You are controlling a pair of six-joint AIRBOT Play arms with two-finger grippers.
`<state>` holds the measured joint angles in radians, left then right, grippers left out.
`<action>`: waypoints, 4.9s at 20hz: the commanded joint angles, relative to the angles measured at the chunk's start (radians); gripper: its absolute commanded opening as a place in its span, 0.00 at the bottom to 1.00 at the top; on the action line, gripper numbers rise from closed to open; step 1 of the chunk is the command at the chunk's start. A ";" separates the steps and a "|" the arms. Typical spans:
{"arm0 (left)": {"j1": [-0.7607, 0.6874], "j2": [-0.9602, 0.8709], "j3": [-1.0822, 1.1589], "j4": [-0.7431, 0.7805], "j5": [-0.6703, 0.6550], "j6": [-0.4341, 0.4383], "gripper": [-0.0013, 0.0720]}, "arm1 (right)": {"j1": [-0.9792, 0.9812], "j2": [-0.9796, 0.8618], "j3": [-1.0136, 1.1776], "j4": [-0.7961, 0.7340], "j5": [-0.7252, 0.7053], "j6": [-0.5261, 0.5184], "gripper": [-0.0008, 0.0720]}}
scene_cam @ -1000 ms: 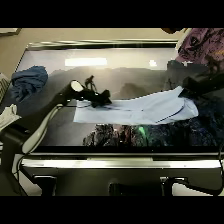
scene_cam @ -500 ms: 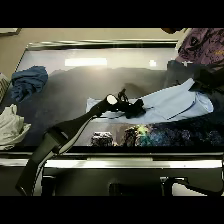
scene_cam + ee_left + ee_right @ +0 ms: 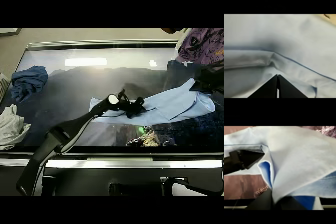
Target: Fold the clothes and pants, and hang the long-sleeved shirts on hangers.
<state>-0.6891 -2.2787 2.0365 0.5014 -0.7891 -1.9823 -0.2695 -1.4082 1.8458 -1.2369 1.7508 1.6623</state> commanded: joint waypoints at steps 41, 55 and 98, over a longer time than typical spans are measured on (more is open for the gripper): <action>0.795 0.650 -0.072 1.010 -0.807 0.127 0.05 | 0.718 -0.354 0.141 0.405 -0.589 0.031 0.68; 0.795 0.650 -0.072 1.011 -0.808 0.128 0.05 | -0.097 -0.208 -0.448 0.588 -0.335 -0.398 0.86; 0.793 0.650 -0.072 1.011 -0.831 0.127 0.05 | -0.415 -0.359 0.196 0.375 -0.610 0.249 0.05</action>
<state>0.1047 -1.6279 1.9644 1.5120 -1.6081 -1.8553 -0.6109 -1.7691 2.0293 -0.7986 1.1450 1.8412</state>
